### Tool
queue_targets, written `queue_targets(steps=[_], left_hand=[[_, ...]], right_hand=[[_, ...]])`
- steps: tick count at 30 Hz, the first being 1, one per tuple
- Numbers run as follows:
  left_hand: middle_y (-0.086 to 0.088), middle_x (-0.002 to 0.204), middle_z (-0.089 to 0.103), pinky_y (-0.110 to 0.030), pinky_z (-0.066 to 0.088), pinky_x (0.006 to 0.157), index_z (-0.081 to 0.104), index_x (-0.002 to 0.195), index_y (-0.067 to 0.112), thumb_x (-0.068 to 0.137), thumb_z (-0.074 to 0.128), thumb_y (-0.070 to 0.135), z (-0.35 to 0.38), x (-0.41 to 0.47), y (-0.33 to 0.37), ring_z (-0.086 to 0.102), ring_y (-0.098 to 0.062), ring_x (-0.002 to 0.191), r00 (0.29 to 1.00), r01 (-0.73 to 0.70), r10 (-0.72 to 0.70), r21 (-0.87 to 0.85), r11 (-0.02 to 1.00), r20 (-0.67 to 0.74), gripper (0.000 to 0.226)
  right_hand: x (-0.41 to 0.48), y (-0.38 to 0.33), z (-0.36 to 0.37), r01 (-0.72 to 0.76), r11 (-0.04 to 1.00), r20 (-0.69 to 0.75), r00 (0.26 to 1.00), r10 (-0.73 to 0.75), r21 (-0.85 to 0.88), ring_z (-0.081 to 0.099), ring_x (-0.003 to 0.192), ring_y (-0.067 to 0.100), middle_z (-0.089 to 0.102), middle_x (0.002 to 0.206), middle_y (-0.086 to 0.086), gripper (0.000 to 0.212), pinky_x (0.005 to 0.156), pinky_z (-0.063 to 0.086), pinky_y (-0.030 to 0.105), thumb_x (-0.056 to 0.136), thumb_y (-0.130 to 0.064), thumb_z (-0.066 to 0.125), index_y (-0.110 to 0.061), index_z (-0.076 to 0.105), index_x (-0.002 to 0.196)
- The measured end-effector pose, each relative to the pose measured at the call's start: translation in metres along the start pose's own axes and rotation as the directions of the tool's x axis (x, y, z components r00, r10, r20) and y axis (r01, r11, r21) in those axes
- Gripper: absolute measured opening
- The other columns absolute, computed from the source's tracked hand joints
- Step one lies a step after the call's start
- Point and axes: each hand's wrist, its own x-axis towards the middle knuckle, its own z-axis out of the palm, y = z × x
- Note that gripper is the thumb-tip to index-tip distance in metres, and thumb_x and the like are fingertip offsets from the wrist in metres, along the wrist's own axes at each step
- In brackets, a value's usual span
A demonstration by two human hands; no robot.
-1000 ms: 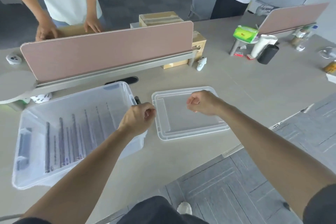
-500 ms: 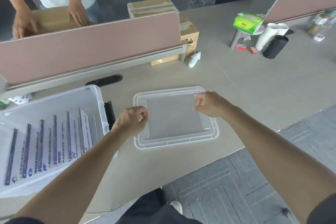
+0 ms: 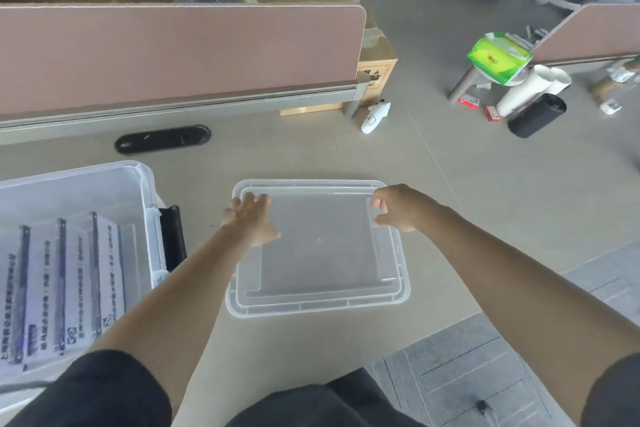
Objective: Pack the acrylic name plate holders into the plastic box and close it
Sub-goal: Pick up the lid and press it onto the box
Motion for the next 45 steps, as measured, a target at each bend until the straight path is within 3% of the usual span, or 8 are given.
queue_targets(steps=[5, 12, 17, 21, 26, 36, 42, 45], left_hand=[[-0.006, 0.154, 0.016, -0.044, 0.029, 0.110, 0.015, 0.148, 0.023, 0.066, 0.077, 0.053, 0.007, 0.033, 0.010, 0.018, -0.034, 0.140, 0.998, 0.061, -0.063, 0.111, 0.992, 0.020, 0.108], [0.001, 0.160, 0.000, -0.048, 0.018, 0.116, -0.003, 0.152, 0.023, 0.055, 0.084, 0.057, 0.003, 0.062, 0.027, 0.002, -0.035, 0.146, 0.983, 0.171, -0.182, 0.210, 0.963, 0.031, 0.134], [0.002, 0.161, -0.006, -0.050, 0.007, 0.118, -0.023, 0.149, 0.021, 0.051, 0.080, 0.068, -0.009, 0.082, 0.044, -0.010, -0.036, 0.147, 0.973, 0.028, -0.127, 0.447, 0.894, 0.191, 0.149], [-0.001, 0.156, 0.013, -0.046, 0.020, 0.114, -0.010, 0.150, 0.023, 0.053, 0.081, 0.061, -0.010, 0.093, 0.060, 0.012, -0.034, 0.143, 0.976, 0.026, -0.137, 0.541, 0.841, 0.166, 0.139], [-0.001, 0.147, 0.022, -0.043, 0.033, 0.105, 0.001, 0.147, 0.028, 0.045, 0.086, 0.055, -0.003, 0.109, 0.060, 0.032, -0.032, 0.130, 0.985, 0.020, -0.110, 0.539, 0.842, 0.136, 0.136], [-0.002, 0.134, 0.036, -0.040, 0.031, 0.102, 0.031, 0.137, 0.027, 0.048, 0.085, 0.056, -0.016, 0.107, 0.055, 0.033, -0.027, 0.124, 0.985, 0.022, -0.099, 0.473, 0.881, 0.139, 0.109], [0.000, 0.127, 0.040, -0.037, 0.034, 0.101, 0.047, 0.129, 0.028, 0.049, 0.085, 0.056, -0.031, 0.067, 0.049, 0.037, -0.025, 0.119, 0.996, 0.073, -0.087, 0.398, 0.915, 0.016, 0.093], [0.001, 0.127, 0.044, -0.037, 0.035, 0.100, 0.046, 0.128, 0.027, 0.052, 0.086, 0.052, -0.047, 0.037, 0.042, 0.042, -0.024, 0.118, 0.995, 0.083, -0.063, 0.310, 0.947, -0.076, 0.089]], right_hand=[[0.060, 0.008, 0.010, 0.061, 0.997, 0.010, 0.998, -0.060, -0.050, 0.055, 0.112, 0.022, 0.048, 0.131, -0.002, 0.069, 0.087, 0.048, 0.034, 0.077, -0.050, 0.075, -0.024, 0.047, 0.134], [0.130, 0.015, 0.020, 0.155, 0.949, 0.003, 0.987, -0.160, -0.273, 0.044, 0.121, 0.029, 0.048, 0.126, 0.003, 0.095, 0.093, 0.038, 0.042, 0.059, -0.069, 0.076, -0.018, 0.039, 0.130], [0.158, 0.019, 0.024, 0.236, 0.943, 0.012, 0.971, -0.240, -0.235, 0.050, 0.113, 0.030, 0.050, 0.122, 0.007, 0.107, 0.093, 0.039, 0.043, 0.055, -0.071, 0.078, -0.016, 0.033, 0.135], [0.172, 0.023, 0.029, 0.261, 0.928, -0.017, 0.961, -0.275, -0.267, 0.049, 0.116, 0.031, 0.050, 0.126, 0.010, 0.114, 0.092, 0.040, 0.043, 0.055, -0.064, 0.082, -0.010, 0.027, 0.139], [0.188, 0.023, 0.030, 0.287, 0.927, -0.011, 0.954, -0.299, -0.241, 0.052, 0.090, 0.026, 0.050, 0.099, 0.005, 0.093, 0.075, 0.043, 0.034, 0.052, -0.058, 0.087, -0.015, 0.037, 0.117], [0.187, 0.015, 0.009, 0.299, 0.931, 0.111, 0.953, -0.281, -0.209, 0.051, 0.083, 0.025, 0.052, 0.095, 0.003, 0.063, 0.070, 0.042, 0.031, 0.059, -0.055, 0.086, -0.016, 0.046, 0.088], [0.149, 0.005, -0.005, 0.324, 0.926, 0.016, 0.945, -0.327, -0.195, 0.046, 0.087, 0.023, 0.044, 0.097, 0.002, 0.067, 0.073, 0.039, 0.032, 0.061, -0.053, 0.086, -0.016, 0.044, 0.098], [0.119, -0.004, -0.027, 0.314, 0.935, -0.054, 0.943, -0.327, -0.166, 0.052, 0.079, 0.025, 0.052, 0.095, 0.002, 0.066, 0.069, 0.041, 0.031, 0.064, -0.048, 0.086, -0.015, 0.041, 0.100]])
